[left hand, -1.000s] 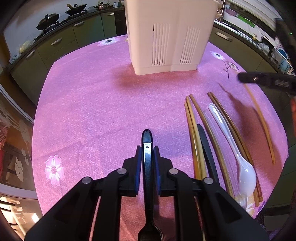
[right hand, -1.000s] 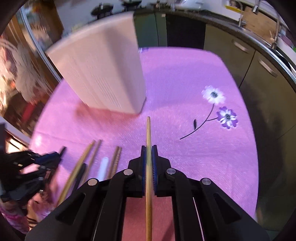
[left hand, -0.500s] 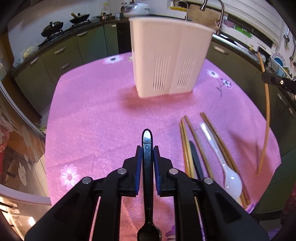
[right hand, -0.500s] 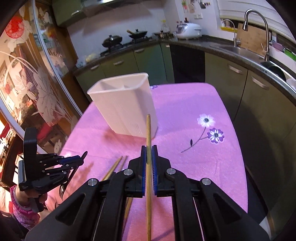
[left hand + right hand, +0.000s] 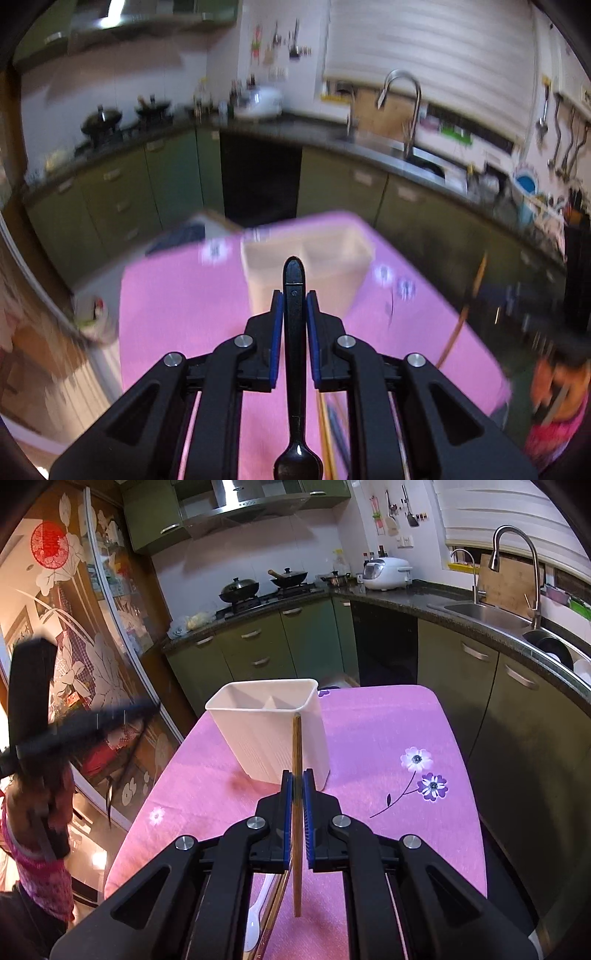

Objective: Organize utensils
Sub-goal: 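Lift the fork and chopstick and carry both over the white caddy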

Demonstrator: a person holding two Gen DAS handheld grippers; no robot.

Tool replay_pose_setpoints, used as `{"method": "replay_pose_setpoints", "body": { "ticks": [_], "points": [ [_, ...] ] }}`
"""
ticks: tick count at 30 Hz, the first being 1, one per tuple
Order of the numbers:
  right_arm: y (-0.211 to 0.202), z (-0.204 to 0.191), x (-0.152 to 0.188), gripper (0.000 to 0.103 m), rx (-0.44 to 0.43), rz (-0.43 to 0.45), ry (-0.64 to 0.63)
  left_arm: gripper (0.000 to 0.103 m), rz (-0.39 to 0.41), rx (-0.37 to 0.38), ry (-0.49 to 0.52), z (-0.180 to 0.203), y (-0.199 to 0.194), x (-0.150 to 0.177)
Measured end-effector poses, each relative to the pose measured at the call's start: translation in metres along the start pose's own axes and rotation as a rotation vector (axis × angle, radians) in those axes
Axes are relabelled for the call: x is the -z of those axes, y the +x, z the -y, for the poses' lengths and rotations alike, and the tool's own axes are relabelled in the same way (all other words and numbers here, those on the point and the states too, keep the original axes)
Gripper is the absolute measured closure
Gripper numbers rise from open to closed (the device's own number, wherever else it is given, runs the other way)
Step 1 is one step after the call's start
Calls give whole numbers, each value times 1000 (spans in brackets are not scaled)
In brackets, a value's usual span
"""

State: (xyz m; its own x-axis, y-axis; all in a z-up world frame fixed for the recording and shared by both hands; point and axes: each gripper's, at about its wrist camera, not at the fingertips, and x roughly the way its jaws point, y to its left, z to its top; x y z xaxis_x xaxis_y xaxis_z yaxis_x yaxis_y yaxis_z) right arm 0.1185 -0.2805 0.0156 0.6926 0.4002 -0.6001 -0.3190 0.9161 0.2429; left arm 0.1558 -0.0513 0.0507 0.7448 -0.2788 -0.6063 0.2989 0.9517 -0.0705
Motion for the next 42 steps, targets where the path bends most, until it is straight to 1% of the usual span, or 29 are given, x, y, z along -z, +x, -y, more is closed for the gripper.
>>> {"method": "replay_pose_setpoints", "body": {
  "ticks": [4,6,7,9,11,14,17,21,24,29,31,32,35,37,42],
  "points": [
    [0,0,0,97,-5,4,1,91,137,0,-29,5,2,-41],
    [-1,2,0,96,-10,8,6,91,209,-15,-50,4,11,-59],
    [0,2,1,96,-12,9,6,91,230,-15,-67,4,15,-65],
    [-1,2,2,96,-16,12,7,91,270,-9,-107,-2,29,-74],
    [-2,3,1,96,-19,16,6,91,305,-7,-124,-5,41,-78],
    [-3,4,-1,96,-23,22,8,91,381,-45,-120,-6,58,-83],
    [-6,5,-2,96,-26,31,10,91,441,-60,-107,-6,70,-86],
    [-11,6,-6,96,-27,54,12,91,469,-72,-97,-7,86,-83],
    [-15,5,-11,96,-29,70,12,91,478,-90,-89,-8,96,-74],
    [-23,-3,-24,96,-30,101,-8,91,432,-86,-107,-14,107,-52],
    [-26,-9,-32,96,-30,116,-20,91,401,-86,-108,-15,111,-44],
    [-27,-11,-36,96,-29,125,-24,90,386,-85,-103,-15,113,-41],
    [-31,-19,-51,97,-24,161,-41,82,356,-90,-96,-15,115,-35],
    [-33,-25,-66,96,-23,195,-48,82,332,-91,-87,-15,113,-32],
    [-35,-36,-113,97,-25,342,-36,82,307,-107,-77,-13,93,-21]
  ]
}}
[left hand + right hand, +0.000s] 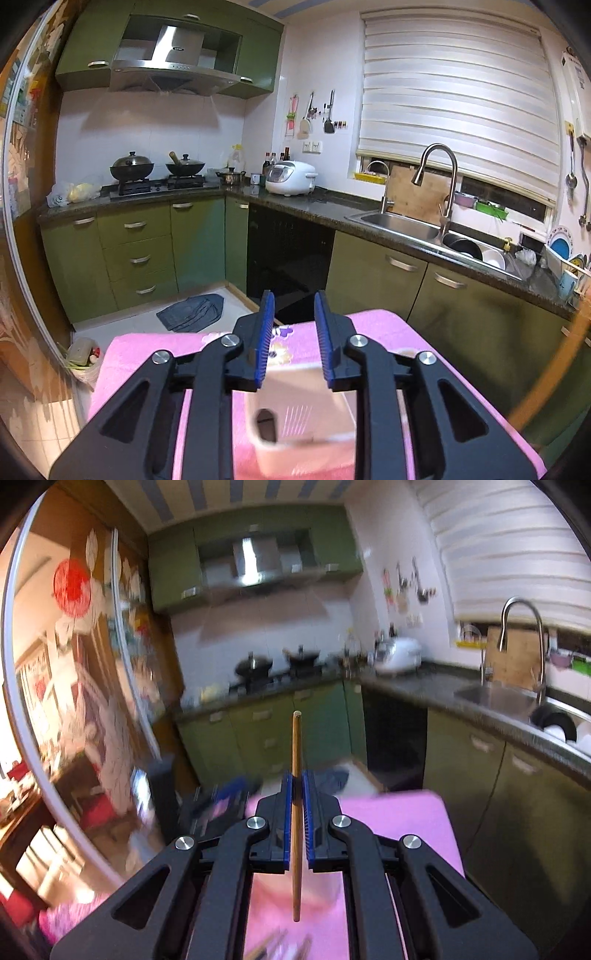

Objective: Organize utensils
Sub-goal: 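Lift the fork and chopstick and carry both over the white caddy, then open both grippers to drop the fork and chopstick into the caddy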

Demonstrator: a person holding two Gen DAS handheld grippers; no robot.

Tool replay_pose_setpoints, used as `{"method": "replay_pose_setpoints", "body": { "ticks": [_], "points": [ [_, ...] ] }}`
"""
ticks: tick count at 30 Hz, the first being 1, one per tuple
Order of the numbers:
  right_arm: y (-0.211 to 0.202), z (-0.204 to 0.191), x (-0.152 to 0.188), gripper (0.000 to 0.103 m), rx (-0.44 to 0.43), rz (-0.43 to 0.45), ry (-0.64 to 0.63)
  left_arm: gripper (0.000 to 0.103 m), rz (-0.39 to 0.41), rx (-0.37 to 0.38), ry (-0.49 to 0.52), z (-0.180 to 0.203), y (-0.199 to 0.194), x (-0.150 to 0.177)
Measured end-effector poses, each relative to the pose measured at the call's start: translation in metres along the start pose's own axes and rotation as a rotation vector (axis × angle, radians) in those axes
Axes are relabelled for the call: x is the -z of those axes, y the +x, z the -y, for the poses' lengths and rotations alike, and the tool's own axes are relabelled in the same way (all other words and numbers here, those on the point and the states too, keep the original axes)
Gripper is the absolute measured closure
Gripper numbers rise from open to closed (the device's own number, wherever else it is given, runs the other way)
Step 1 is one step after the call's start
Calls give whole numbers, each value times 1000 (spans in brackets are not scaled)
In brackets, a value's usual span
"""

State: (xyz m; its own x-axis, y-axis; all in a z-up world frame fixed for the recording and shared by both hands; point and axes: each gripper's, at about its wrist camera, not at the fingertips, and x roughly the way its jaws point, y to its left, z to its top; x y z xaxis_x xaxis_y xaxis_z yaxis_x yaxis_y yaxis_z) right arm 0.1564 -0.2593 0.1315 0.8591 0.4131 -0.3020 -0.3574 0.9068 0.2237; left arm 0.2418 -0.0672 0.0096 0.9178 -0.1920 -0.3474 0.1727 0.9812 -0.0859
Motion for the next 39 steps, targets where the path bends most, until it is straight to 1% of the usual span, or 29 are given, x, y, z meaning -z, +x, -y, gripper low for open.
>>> {"method": "replay_pose_setpoints", "body": {
  "ticks": [3,6,8,12,14,18,20,23,25,27,28,32,35,36,38,39],
  "points": [
    [12,1,-24,96,6,74,22,81,-20,-2,13,-3,-19,5],
    [28,3,-37,96,31,112,29,81,-45,-5,37,-5,-38,12],
    [43,4,-39,96,59,116,22,79,-60,1,46,-6,-48,17],
    [64,9,-38,96,65,109,41,76,-92,19,74,-5,-67,33],
    [67,11,-41,96,50,111,59,76,-106,24,80,-6,-74,41],
    [59,10,-53,96,33,156,70,76,-126,36,70,-8,-82,47],
    [56,8,-58,96,46,179,61,76,-128,42,70,-8,-85,48],
    [61,6,-51,96,63,161,49,75,-151,47,83,-5,-86,53],
    [69,8,-37,96,82,141,48,69,-174,52,84,-4,-84,58],
    [80,10,-23,96,96,103,40,60,-216,64,91,0,-84,69],
    [86,10,-14,96,102,78,32,59,-240,69,91,1,-84,76],
    [97,4,19,96,129,17,-16,57,-370,100,94,6,-80,107],
    [101,-2,38,96,149,-24,-60,54,-493,124,79,5,-73,133],
    [102,-4,44,94,156,-40,-73,54,-524,130,77,6,-72,140],
    [101,-5,55,81,167,-52,-91,54,-557,136,78,6,-70,149],
    [99,-5,57,79,172,-54,-96,54,-575,138,87,7,-69,154]
  ]
}}
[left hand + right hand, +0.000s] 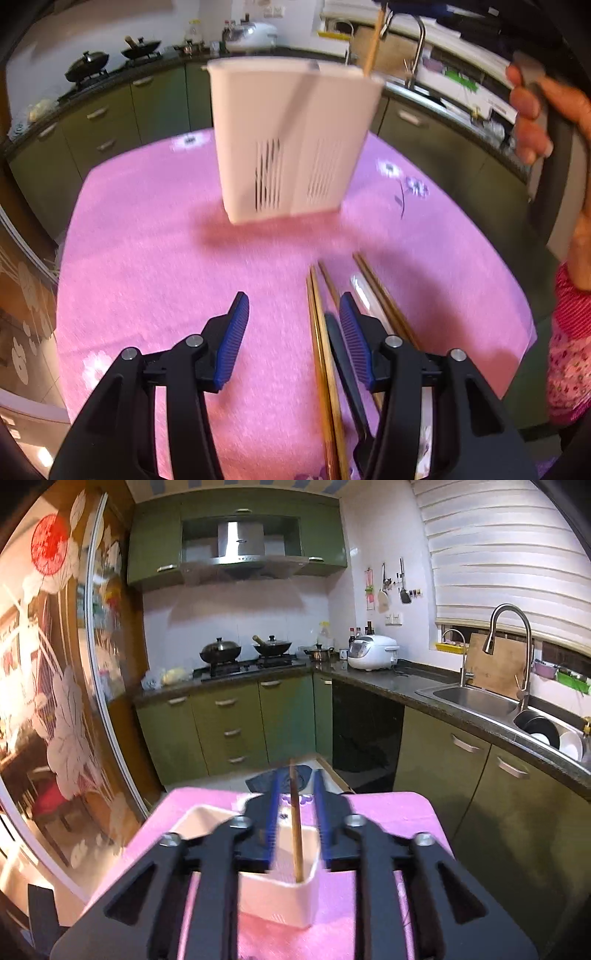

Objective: Organize utensils
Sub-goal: 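Open both grippers to drop the fork and chopstick into the caddy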

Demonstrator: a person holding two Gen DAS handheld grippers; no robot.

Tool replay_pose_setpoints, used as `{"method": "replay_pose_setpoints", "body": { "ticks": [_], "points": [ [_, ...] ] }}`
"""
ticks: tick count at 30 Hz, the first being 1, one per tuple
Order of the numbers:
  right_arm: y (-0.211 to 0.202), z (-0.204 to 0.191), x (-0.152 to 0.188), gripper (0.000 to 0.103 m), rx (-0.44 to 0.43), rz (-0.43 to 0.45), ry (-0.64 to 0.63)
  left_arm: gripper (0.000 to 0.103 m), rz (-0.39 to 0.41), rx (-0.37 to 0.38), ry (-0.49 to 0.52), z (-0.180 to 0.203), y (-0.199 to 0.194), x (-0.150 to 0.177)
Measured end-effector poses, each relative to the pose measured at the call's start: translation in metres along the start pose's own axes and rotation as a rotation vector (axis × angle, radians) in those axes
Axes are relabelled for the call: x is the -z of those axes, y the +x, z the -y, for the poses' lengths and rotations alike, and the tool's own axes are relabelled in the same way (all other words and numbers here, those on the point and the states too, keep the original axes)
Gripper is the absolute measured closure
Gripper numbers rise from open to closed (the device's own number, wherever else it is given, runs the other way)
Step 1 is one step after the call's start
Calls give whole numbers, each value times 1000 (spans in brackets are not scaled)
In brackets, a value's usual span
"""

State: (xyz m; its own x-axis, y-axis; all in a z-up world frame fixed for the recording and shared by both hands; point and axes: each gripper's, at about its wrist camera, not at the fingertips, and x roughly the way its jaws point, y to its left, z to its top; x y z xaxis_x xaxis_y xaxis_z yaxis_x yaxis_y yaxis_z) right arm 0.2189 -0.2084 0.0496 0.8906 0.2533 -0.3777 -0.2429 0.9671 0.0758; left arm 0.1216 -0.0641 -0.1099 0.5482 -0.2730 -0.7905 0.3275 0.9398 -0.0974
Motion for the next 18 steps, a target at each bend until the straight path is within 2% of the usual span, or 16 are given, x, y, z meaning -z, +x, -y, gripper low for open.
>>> {"method": "replay_pose_setpoints", "body": {
  "ticks": [5,9,13,15,18],
  "points": [
    [-28,1,19,78,25,17,-6,54,-68,38,41,17,8,15],
    [-54,2,44,77,13,2,-4,54,-78,48,60,28,8,24],
    [-61,0,84,77,2,-108,-12,54,-46,-20,64,31,12,22],
    [-61,6,105,77,7,-155,5,55,-53,-61,62,30,23,21],
    [-60,20,130,77,5,-206,53,55,-89,-80,59,26,36,20]
  ]
}}
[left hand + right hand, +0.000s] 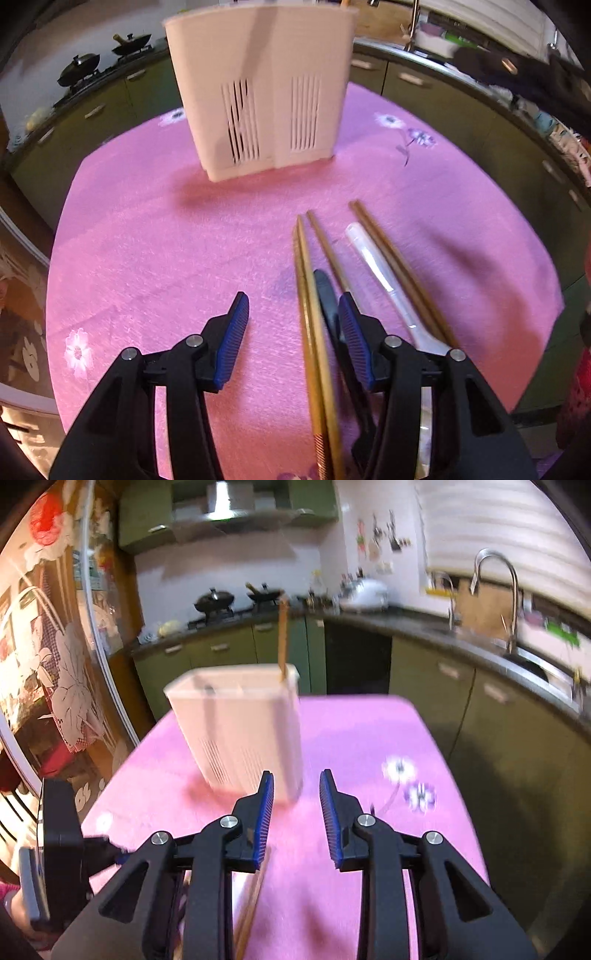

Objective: Organize utensils
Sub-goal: 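Open both grippers to drop the fork and chopstick into the caddy, then lower the right gripper onto another wooden chopstick and close on it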

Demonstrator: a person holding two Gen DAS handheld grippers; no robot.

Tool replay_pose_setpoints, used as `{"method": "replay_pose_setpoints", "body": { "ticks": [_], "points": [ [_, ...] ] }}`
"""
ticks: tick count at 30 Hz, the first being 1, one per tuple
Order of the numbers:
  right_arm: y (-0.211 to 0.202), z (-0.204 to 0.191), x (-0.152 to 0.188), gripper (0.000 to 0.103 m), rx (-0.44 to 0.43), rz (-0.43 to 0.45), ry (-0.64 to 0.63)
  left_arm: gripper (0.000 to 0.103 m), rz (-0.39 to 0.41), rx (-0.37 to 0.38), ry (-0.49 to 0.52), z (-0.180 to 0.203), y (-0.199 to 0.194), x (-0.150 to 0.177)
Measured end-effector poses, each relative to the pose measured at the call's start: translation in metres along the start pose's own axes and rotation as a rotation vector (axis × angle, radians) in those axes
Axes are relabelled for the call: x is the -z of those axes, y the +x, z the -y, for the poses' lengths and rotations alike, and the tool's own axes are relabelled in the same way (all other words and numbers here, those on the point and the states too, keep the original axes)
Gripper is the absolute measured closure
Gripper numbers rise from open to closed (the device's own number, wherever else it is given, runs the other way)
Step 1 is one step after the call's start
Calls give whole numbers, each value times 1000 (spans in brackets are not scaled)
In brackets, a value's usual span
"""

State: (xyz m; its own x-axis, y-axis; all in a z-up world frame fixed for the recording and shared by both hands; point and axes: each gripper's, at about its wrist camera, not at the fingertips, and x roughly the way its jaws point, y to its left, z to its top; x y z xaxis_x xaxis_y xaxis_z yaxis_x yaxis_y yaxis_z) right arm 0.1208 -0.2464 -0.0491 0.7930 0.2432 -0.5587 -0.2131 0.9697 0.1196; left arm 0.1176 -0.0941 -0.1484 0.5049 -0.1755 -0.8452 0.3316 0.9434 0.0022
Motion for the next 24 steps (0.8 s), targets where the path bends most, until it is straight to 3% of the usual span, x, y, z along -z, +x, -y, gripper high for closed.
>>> {"method": "replay_pose_setpoints", "body": {
  "ticks": [6,8,20,24],
  "points": [
    [1,29,25,77,9,-36,70,55,-1,23,-45,-15,-3,4],
    [1,33,29,69,4,-40,75,55,2,11,-47,-20,-4,4],
    [21,20,46,67,-13,-152,61,56,-25,26,-29,-19,2,9],
    [41,7,52,67,-41,-250,14,54,-38,-18,-12,-23,6,9]
  ]
}}
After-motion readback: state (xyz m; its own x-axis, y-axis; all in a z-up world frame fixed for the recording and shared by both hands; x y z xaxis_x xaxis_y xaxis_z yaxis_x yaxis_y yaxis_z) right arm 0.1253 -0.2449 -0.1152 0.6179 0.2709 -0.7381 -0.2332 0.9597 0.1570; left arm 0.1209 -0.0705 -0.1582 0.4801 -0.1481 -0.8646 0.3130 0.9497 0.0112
